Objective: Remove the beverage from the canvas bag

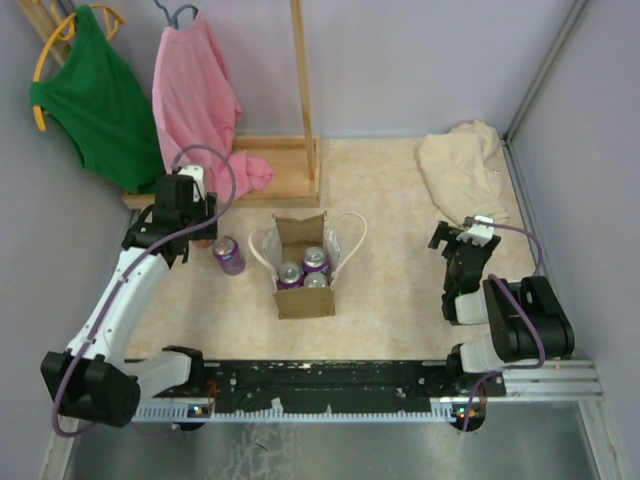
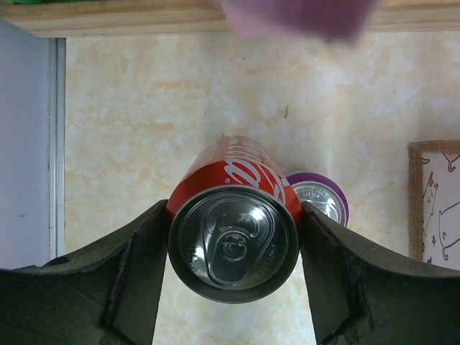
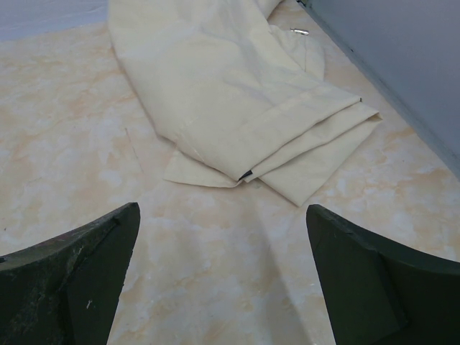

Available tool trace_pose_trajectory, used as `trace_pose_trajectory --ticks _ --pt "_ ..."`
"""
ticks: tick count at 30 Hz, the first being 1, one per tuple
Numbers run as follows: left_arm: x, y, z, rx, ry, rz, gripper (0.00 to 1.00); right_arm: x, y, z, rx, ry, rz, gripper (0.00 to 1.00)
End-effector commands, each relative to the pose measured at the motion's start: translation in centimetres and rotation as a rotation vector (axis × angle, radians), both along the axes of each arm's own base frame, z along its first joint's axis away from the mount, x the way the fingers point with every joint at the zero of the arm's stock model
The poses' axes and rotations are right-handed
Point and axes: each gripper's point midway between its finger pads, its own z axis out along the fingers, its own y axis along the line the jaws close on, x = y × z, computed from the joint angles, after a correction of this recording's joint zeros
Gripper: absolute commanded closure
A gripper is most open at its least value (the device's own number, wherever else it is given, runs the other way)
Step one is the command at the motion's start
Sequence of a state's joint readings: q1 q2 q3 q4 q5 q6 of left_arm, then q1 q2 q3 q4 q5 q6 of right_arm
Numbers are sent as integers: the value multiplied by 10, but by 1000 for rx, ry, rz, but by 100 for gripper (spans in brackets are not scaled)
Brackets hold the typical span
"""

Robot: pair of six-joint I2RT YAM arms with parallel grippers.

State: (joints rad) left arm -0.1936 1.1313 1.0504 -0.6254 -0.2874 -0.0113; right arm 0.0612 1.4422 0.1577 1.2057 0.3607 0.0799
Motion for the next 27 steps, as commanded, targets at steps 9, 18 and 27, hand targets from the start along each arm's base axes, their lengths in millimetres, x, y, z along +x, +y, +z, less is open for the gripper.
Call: trace_pose_trajectory --ticks 9,18,27 --pt "38 -25 111 -122 -356 -99 100 4 -2 11 -6 -42 -5 1" --pt "47 -81 93 -302 -312 -330 100 4 -2 11 -6 -43 -4 1" --pt "41 -106 42 -351 -162 -405 100 4 -2 11 -8 -41 -6 1"
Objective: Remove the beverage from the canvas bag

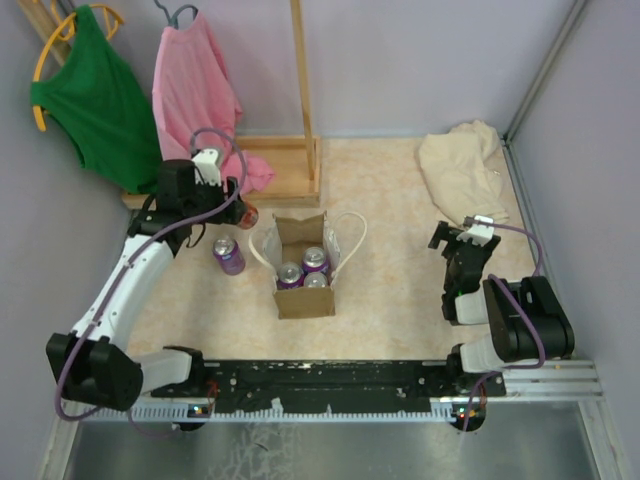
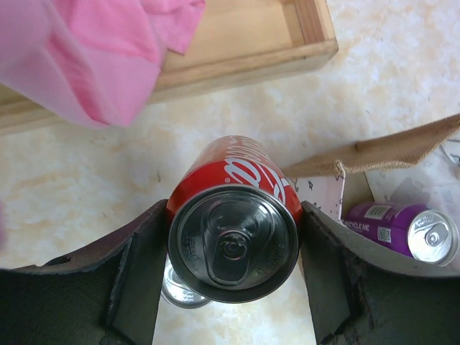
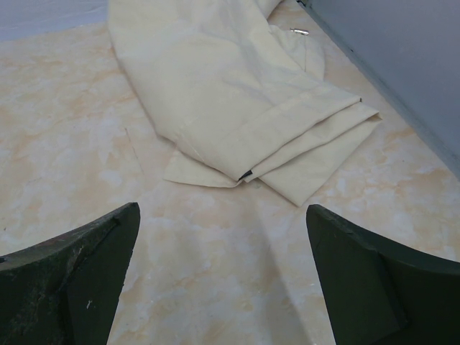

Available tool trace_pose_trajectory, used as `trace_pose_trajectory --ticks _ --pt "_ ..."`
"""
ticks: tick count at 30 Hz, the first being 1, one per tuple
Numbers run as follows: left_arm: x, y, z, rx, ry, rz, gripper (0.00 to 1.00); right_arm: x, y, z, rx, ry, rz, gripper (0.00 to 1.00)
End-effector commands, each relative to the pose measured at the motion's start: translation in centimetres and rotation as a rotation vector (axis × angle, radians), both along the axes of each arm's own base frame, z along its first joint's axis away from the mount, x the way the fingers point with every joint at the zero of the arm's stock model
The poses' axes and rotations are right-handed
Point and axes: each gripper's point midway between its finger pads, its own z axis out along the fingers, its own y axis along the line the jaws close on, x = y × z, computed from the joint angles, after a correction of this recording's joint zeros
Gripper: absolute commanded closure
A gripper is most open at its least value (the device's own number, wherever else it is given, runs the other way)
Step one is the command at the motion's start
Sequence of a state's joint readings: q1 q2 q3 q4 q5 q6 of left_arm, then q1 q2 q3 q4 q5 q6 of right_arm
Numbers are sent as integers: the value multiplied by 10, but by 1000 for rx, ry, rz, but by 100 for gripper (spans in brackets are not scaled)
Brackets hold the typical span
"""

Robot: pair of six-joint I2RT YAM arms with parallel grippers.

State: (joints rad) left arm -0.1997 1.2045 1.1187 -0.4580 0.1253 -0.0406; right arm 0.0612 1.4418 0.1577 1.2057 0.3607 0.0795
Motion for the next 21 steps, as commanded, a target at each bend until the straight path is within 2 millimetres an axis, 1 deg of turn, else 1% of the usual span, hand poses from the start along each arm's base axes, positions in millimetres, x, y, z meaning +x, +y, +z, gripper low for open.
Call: trace_pose_trajectory --ticks 1,5,9,16,18,21 --pt "5 -26 4 -64 -36 -91 100 4 -2 11 -7 -42 -5 1" --pt "0 -42 -25 -48 39 -133 100 4 -2 11 -8 -42 -5 1" --pt "-3 -49 -49 8 95 -125 100 4 -2 12 -7 -43 -4 1" --pt "-5 -46 -85 98 197 -72 100 4 -1 11 -8 -42 -4 1" --pt "-6 -46 -93 116 216 -69 100 4 -1 11 -8 -41 -3 1" --pt "-5 -43 -105 156 245 -43 100 4 -2 11 -9 -41 -4 1"
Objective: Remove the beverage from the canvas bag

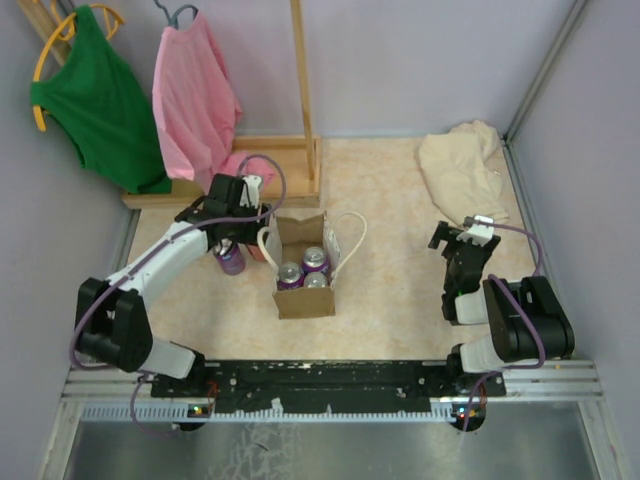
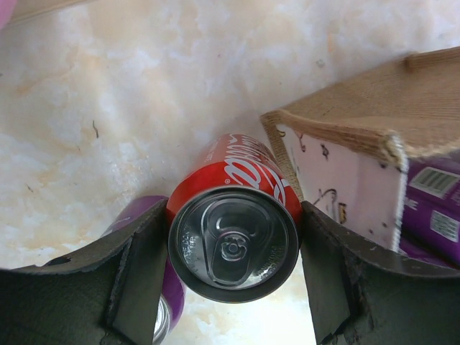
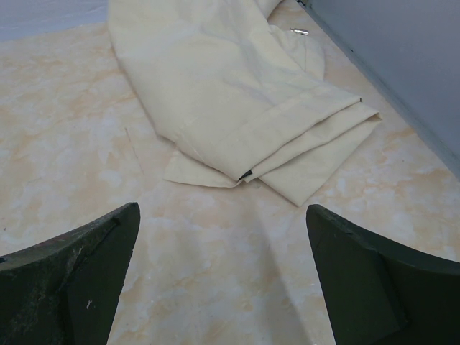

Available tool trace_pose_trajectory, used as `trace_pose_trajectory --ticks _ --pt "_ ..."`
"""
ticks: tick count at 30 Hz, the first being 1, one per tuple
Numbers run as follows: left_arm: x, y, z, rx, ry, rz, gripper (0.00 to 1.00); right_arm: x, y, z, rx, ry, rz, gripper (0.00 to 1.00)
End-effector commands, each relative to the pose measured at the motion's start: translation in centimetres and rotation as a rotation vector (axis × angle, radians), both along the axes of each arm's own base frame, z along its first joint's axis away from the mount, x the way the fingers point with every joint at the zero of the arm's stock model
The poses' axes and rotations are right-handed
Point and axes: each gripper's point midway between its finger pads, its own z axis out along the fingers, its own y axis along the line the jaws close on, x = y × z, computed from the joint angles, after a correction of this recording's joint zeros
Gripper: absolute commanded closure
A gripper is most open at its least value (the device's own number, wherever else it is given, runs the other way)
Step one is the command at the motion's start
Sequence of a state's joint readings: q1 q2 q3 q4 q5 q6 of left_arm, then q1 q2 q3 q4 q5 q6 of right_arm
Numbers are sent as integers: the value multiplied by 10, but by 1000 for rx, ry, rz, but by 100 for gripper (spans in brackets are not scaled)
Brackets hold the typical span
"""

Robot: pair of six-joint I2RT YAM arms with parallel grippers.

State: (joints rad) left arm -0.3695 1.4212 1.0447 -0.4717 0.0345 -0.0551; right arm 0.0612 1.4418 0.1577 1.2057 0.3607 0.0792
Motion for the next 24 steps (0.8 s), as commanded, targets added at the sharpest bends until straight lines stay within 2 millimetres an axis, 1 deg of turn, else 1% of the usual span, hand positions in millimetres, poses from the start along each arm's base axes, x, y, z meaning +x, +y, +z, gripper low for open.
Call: trace_pose_trajectory --ticks 1,6,13,14,15,17,19,21,24 --pt "12 1 1 35 -29 43 100 4 -1 11 -8 -42 -4 1" --pt "14 -3 -9 35 -4 45 100 4 -1 11 -8 -42 -4 1" --pt "15 7 -24 99 33 78 100 4 -1 11 -8 -42 -4 1" --pt "14 7 -25 102 39 79 98 4 -1 11 -8 -42 -4 1" --pt "14 8 -26 103 44 80 93 4 -1 11 -7 -42 -4 1" --pt "14 9 -26 112 43 89 91 4 -1 11 -8 -41 -4 1" --pt "17 15 -26 139 33 109 91 4 -1 12 -8 -43 -4 1" --pt "20 22 -25 175 28 131 94 4 -2 12 -8 -43 -5 1" --pt "25 26 -25 204 26 156 98 4 -1 11 -8 -41 -4 1"
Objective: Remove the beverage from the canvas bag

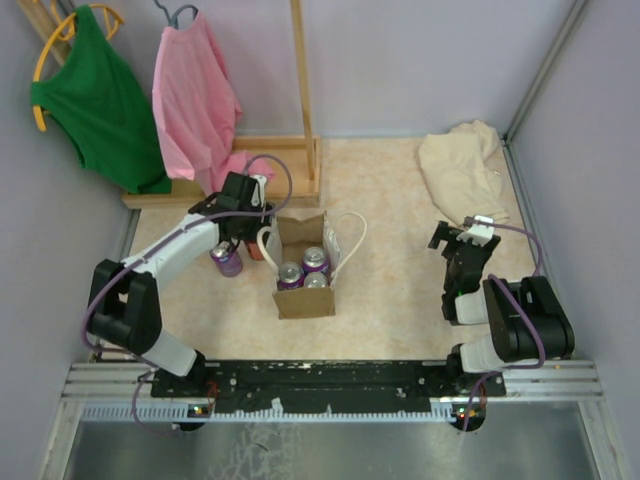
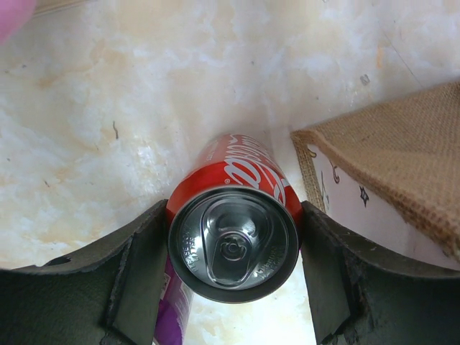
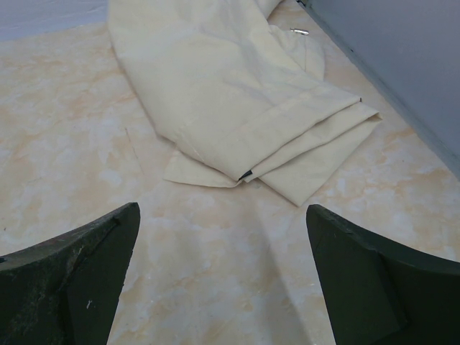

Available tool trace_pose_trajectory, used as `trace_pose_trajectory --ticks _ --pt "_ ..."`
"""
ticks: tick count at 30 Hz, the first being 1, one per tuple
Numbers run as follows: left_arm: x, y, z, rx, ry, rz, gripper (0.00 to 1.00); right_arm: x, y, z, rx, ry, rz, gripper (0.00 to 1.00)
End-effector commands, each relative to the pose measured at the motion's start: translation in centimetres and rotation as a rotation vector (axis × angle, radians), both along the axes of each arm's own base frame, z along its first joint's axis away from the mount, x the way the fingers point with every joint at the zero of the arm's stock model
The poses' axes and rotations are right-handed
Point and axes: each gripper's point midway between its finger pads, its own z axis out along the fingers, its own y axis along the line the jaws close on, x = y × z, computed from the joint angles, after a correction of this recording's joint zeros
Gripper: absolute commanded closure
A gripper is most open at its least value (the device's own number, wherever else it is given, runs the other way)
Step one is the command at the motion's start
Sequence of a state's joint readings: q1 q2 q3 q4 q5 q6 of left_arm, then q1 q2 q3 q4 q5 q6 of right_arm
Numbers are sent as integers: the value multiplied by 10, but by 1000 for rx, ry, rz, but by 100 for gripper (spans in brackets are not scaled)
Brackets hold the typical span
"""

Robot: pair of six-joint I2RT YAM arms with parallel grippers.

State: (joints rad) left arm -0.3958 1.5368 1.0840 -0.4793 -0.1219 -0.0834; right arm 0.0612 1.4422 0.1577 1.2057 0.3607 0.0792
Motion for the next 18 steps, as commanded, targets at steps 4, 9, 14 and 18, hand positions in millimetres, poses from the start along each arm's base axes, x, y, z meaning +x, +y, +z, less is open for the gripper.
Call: trace_pose_trajectory --ticks 4,9,14,18 --pt "17 11 -1 81 -6 59 86 4 -1 12 -7 -43 -4 1" --pt "22 7 1 68 -1 64 60 4 -2 11 -8 -42 -4 1" --pt "23 9 13 63 -36 70 43 4 -1 12 -8 -44 -4 1" --pt "23 11 18 70 -49 73 35 4 -2 12 -8 -44 -5 1"
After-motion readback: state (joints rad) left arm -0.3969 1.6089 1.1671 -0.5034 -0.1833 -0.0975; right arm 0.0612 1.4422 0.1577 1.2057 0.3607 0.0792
